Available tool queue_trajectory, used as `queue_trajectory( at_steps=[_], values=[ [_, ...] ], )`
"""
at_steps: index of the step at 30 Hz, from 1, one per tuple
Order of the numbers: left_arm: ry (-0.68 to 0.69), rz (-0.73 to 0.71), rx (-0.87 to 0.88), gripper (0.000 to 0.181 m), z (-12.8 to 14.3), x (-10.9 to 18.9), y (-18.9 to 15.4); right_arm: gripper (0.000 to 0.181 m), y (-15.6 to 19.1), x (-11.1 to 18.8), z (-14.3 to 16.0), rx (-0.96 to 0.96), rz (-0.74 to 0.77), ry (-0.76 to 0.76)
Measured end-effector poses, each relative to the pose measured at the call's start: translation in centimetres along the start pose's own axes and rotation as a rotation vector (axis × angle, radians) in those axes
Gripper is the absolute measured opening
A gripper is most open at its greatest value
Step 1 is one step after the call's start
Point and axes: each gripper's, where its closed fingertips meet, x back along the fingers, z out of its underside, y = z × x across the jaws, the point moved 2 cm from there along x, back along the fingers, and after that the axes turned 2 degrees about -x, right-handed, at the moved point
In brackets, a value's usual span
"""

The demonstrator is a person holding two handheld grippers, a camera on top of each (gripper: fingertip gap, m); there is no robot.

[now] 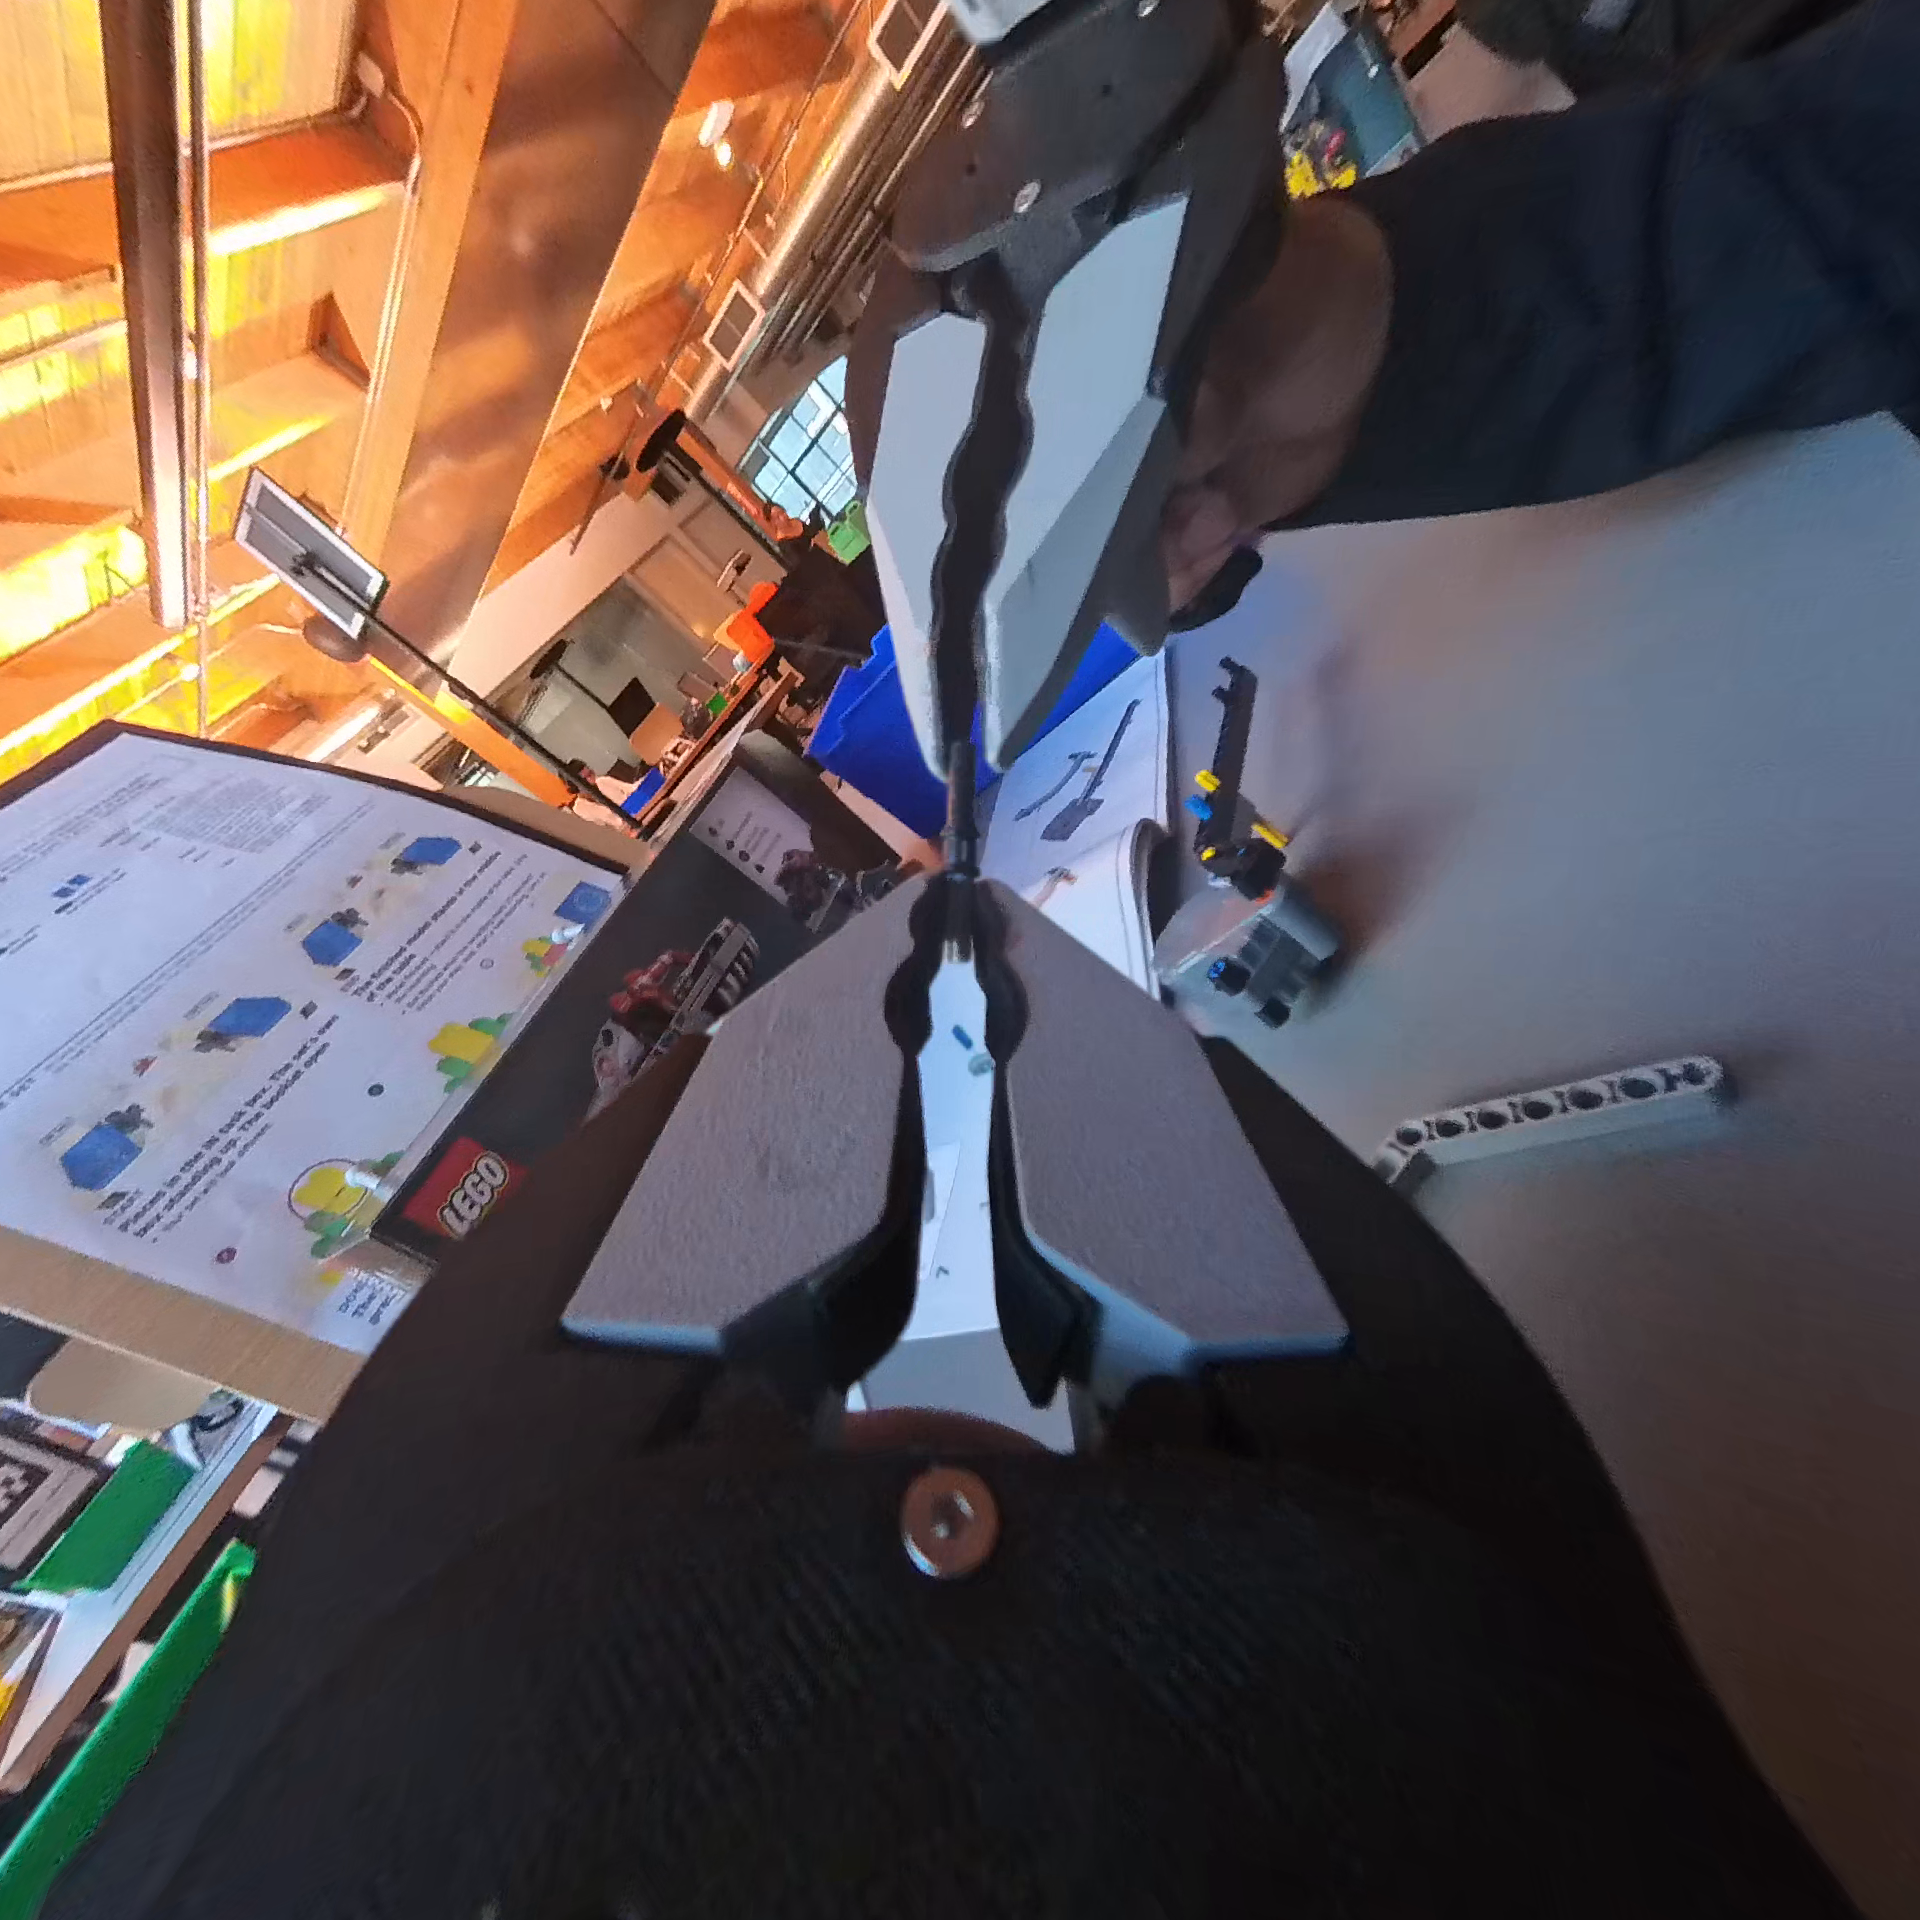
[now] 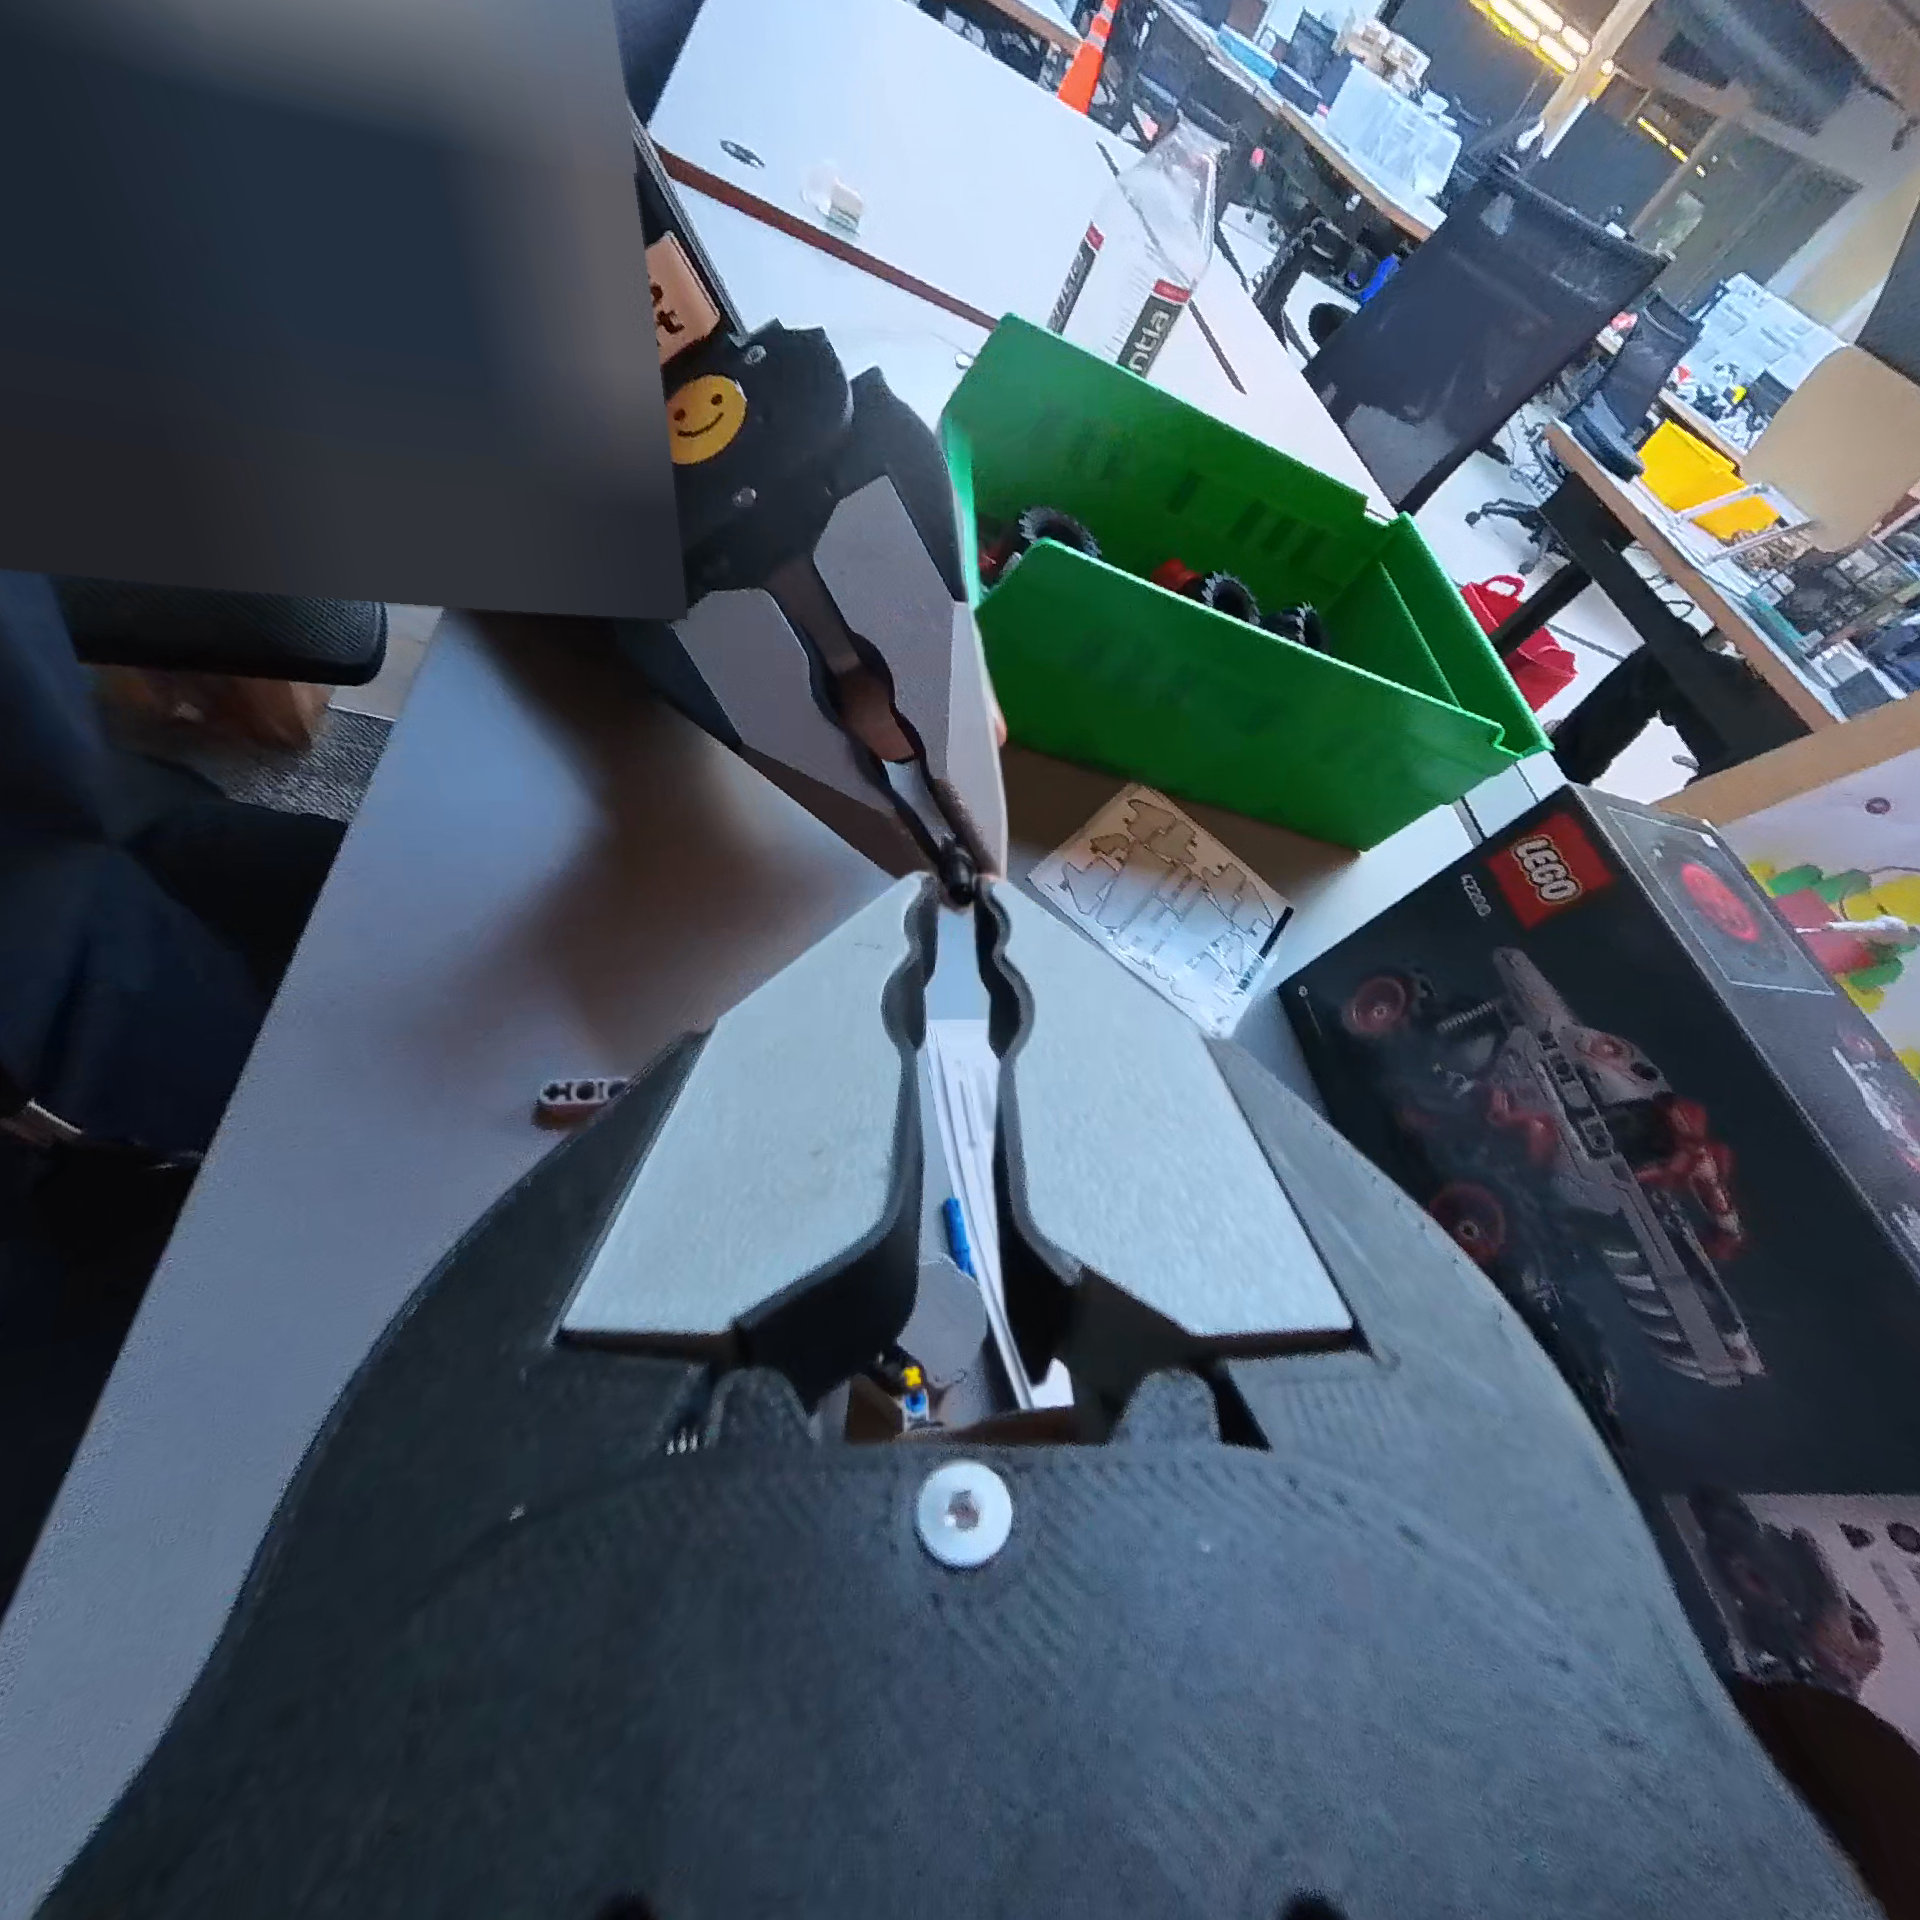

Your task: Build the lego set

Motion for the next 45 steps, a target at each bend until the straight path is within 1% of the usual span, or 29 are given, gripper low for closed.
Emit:
queue_trajectory(
  at_steps=[4,8,14,18,26,28,31,34,39,45],
  values=[
    [0.052,-0.001,-0.009,0.002,0.8,-0.1,0.0,0.009,-0.2,-0.1,0.4,-0.02,-0.003,0.015],
    [0.072,0.018,-0.03,0.002,0.8,-0.1,-0.3,0.005,-0.1,-0.6,0.8,-0.017,-0.001,0.036],
    [0.117,0.032,-0.074,0.003,1.4,-0.2,-0.7,0.003,0.0,-1.0,1.4,-0.035,-0.016,0.061],
    [0.115,0.007,-0.066,0.004,1.4,-0.1,-0.4,0.003,-0.5,-1.0,1.9,-0.056,-0.001,0.087],
    [0.117,-0.015,-0.012,0.005,1.6,0.2,0.6,0.003,-1.6,0.0,1.9,-0.198,-0.047,0.018],
    [0.126,-0.005,-0.012,0.009,1.8,0.2,0.5,0.003,-1.6,0.0,1.9,-0.213,-0.06,0.006],
    [0.127,0.004,-0.034,0.009,1.7,0.1,0.1,0.003,-1.5,-0.3,2.2,-0.203,-0.054,0.031],
    [0.145,0.018,-0.055,0.003,2.0,0.0,-0.2,0.002,-1.2,-0.7,2.5,-0.191,-0.056,0.054],
    [0.214,0.081,-0.038,0.003,3.1,-0.1,-0.8,0.002,-0.8,-1.4,2.8,-0.205,-0.076,0.06],
    [0.226,0.121,-0.012,0.003,3.4,-0.1,-1.4,0.003,-0.4,-1.6,3.3,-0.202,-0.095,0.092]
  ],
)
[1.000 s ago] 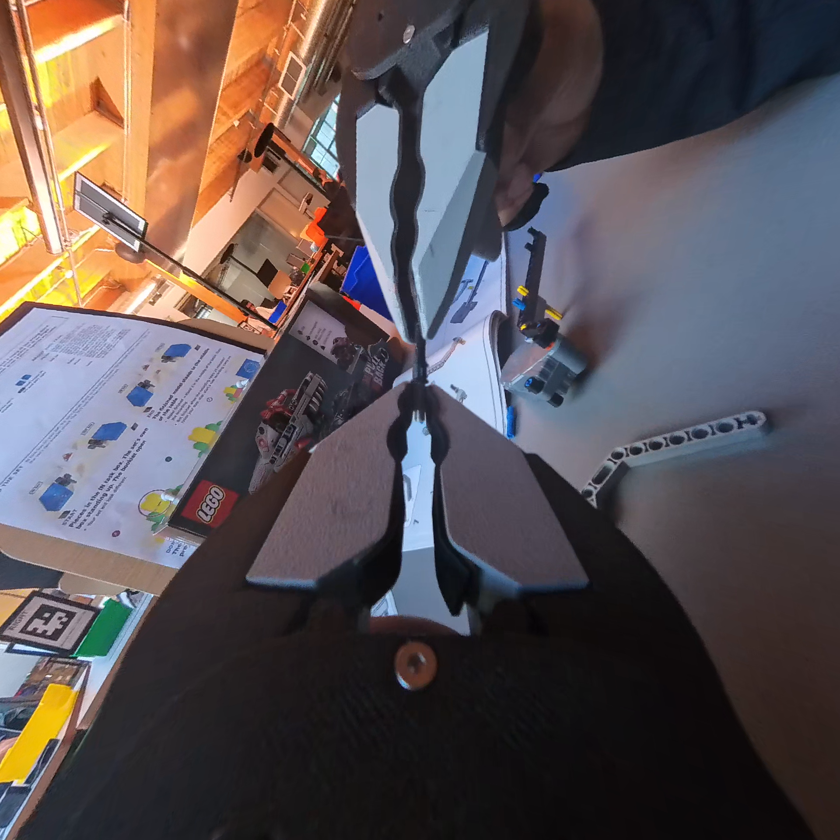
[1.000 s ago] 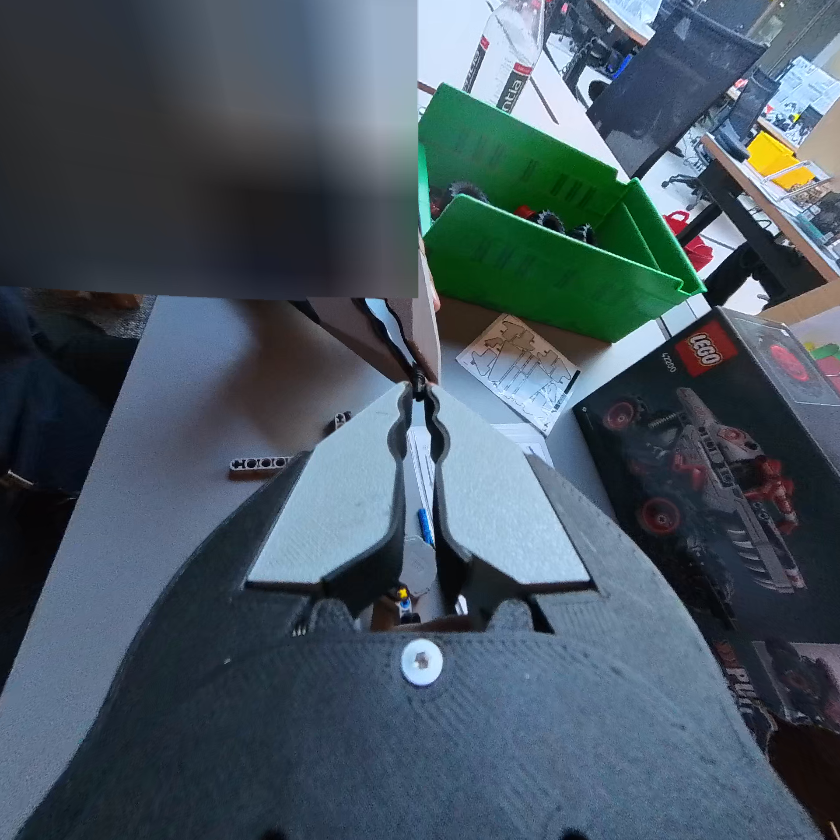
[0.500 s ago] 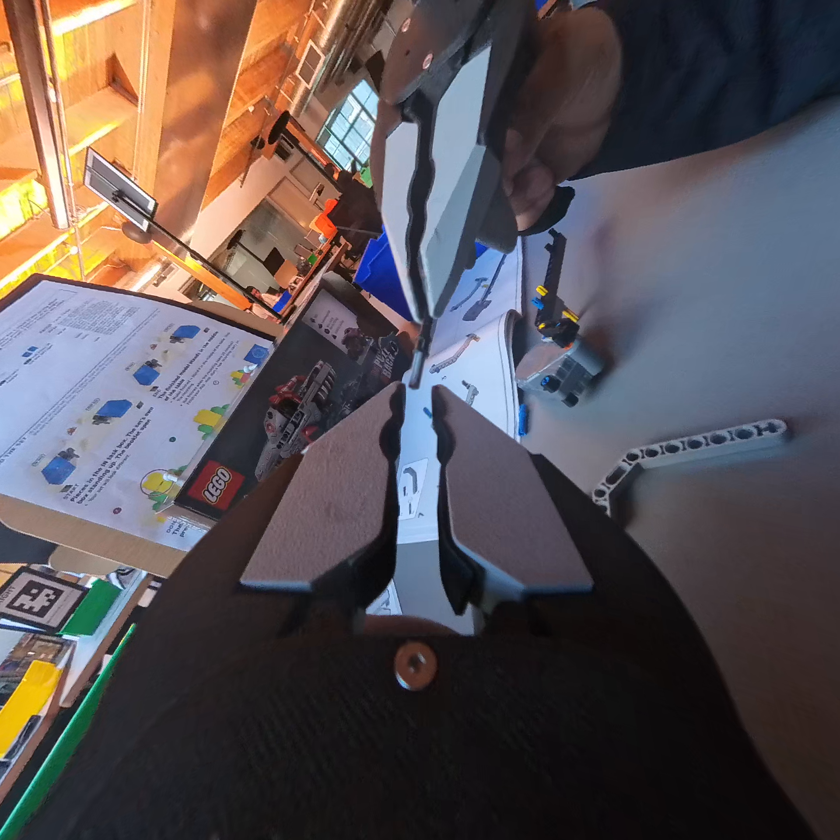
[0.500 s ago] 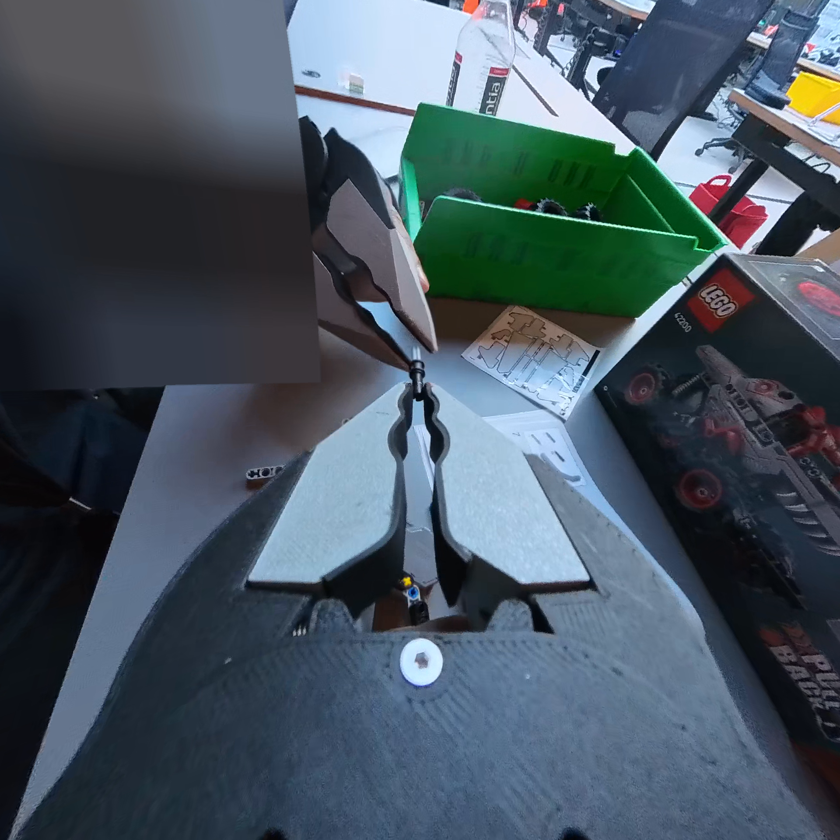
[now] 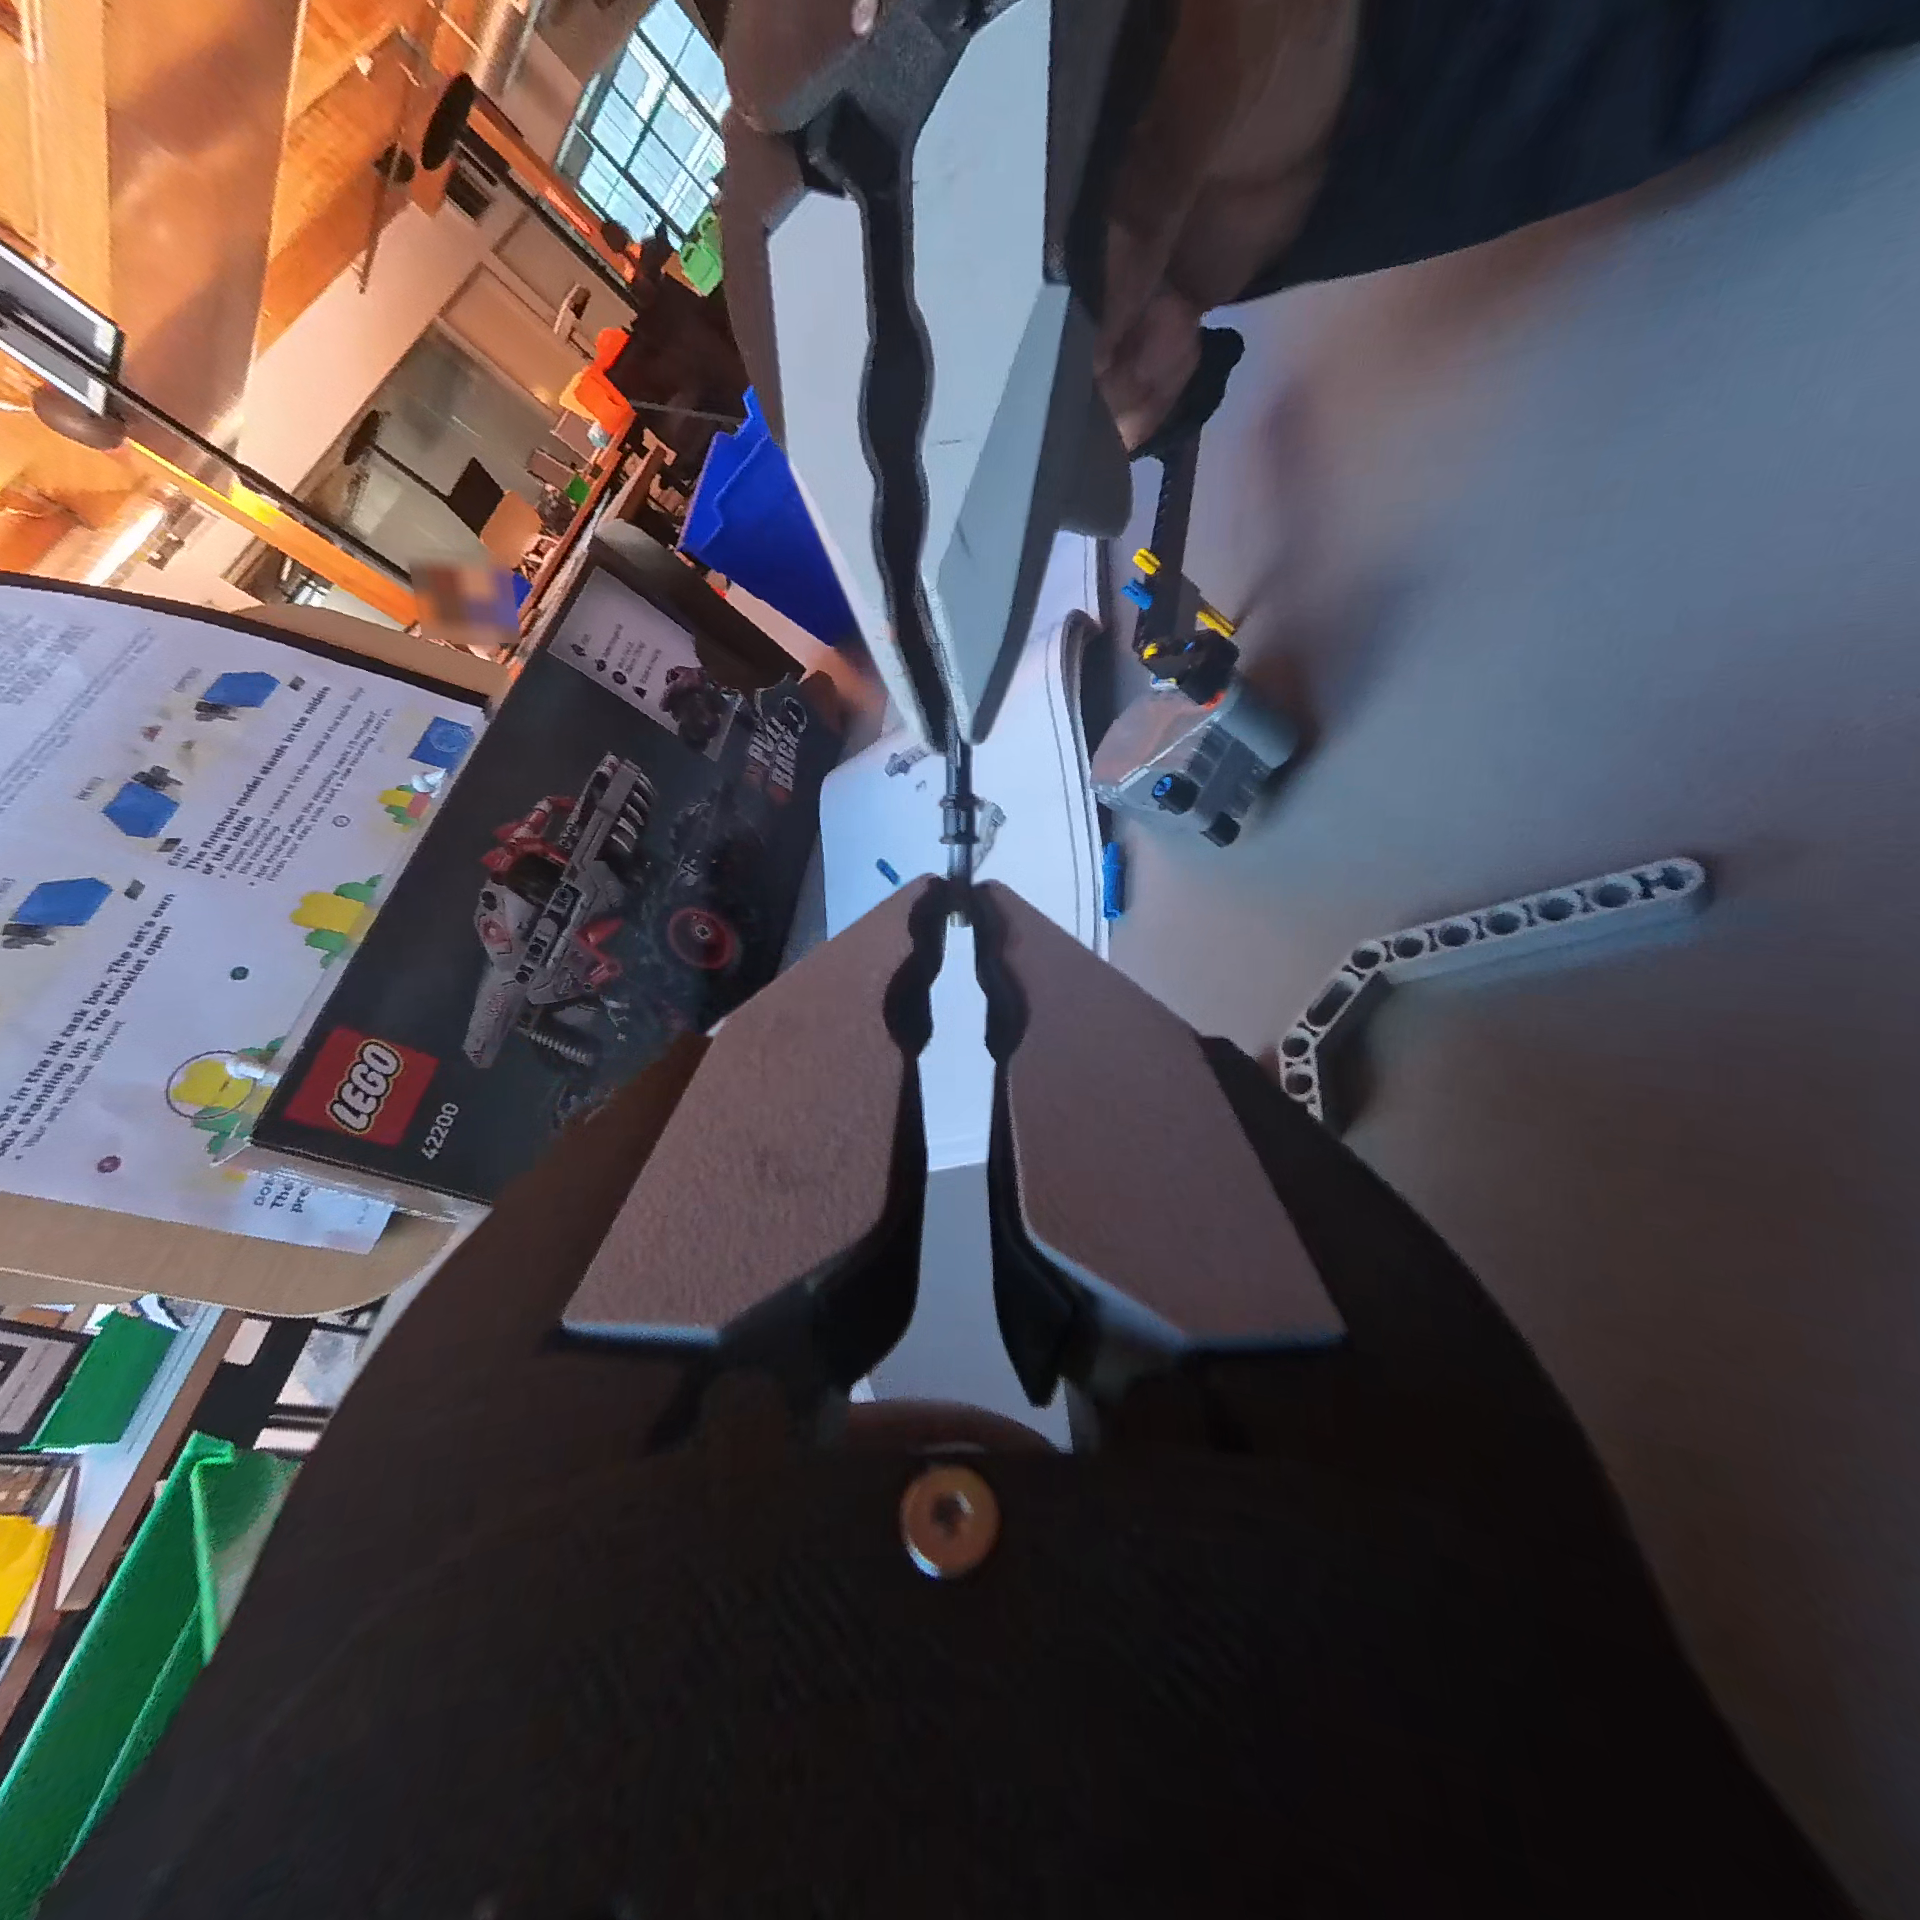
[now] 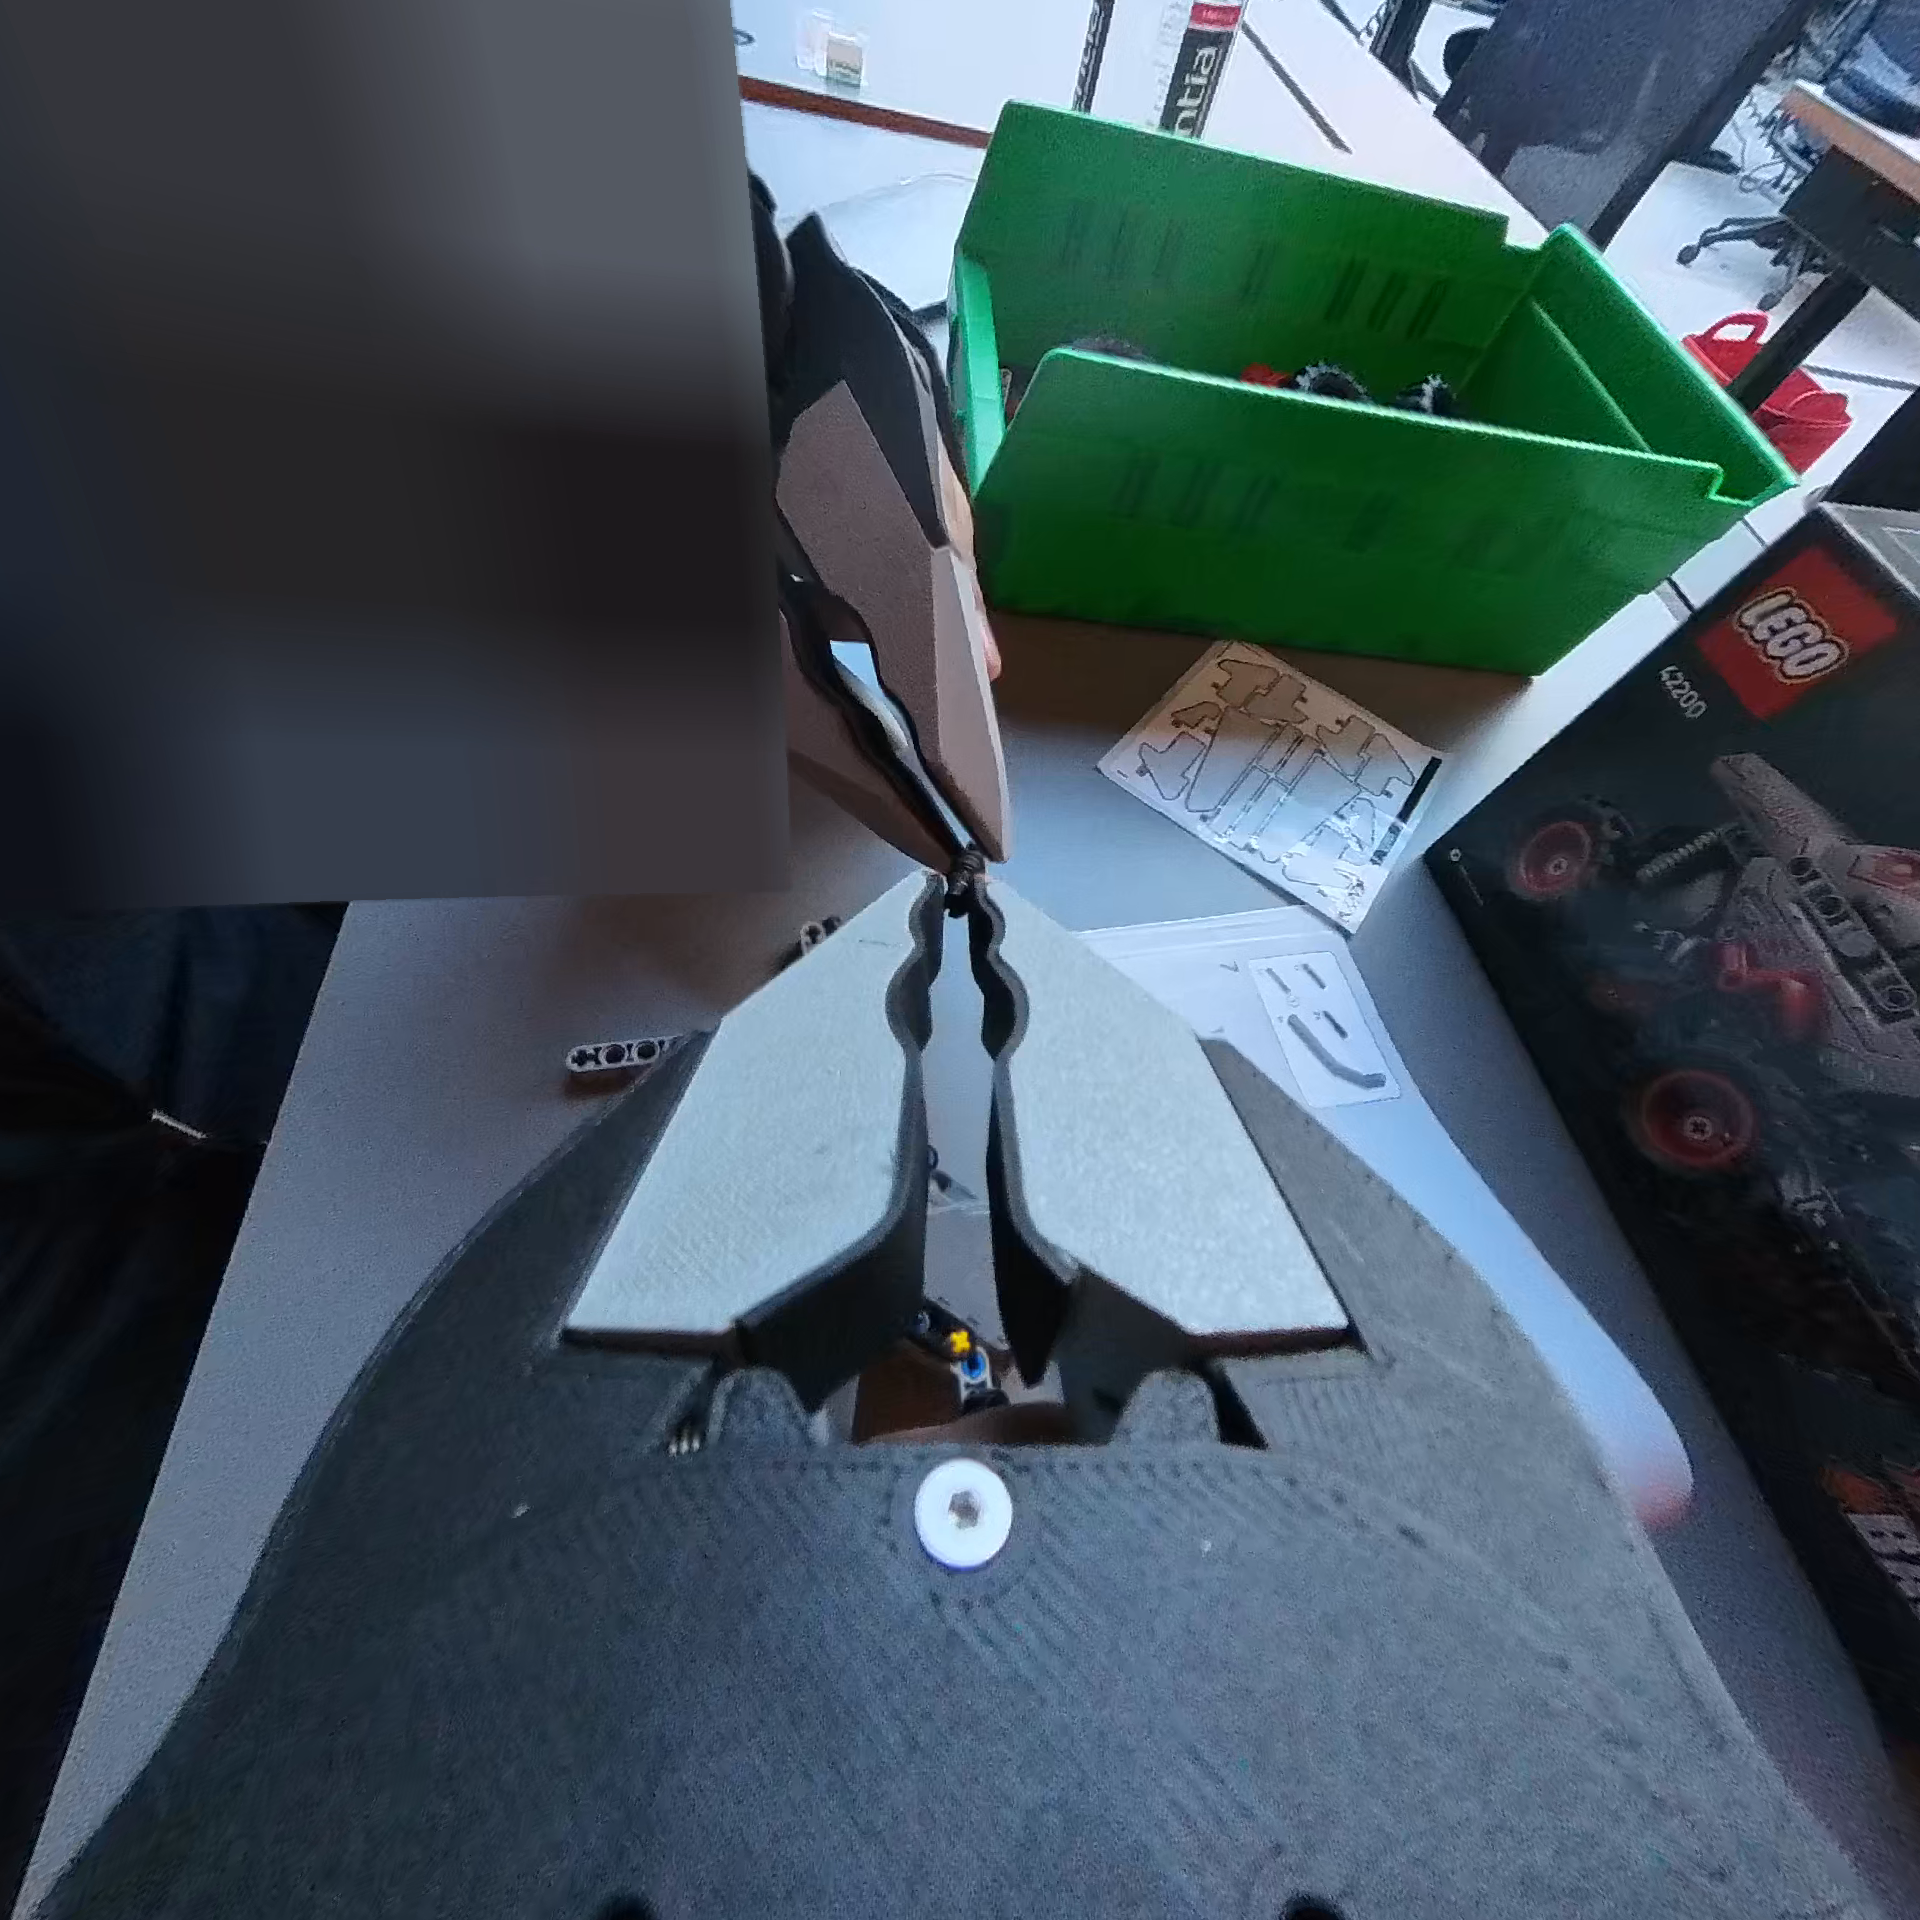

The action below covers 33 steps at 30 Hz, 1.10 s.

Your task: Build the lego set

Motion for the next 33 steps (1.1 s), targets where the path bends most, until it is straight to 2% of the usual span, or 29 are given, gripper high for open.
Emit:
queue_trajectory(
  at_steps=[5,15,23,26,33],
  values=[
    [0.053,0.036,-0.037,0.003,0.8,-0.3,-0.8,0.002,0.4,-0.8,0.8,0.063,0.03,0.07],
    [0.026,0.073,-0.004,0.003,0.4,-0.2,-1.2,0.002,0.4,-1.6,2.6,0.154,0.083,0.195],
    [0.023,0.137,0.033,0.003,0.4,-0.2,-2.0,0.002,0.9,-1.8,3.2,0.111,0.026,0.161],
    [-0.021,0.166,0.087,0.004,0.2,-0.1,-2.3,0.002,1.3,-1.7,3.2,0.105,0.006,0.159],
    [-0.135,0.238,0.335,0.0,-0.2,0.7,-1.3,0.002,1.8,-0.6,2.6,0.052,-0.033,0.086]
  ],
)
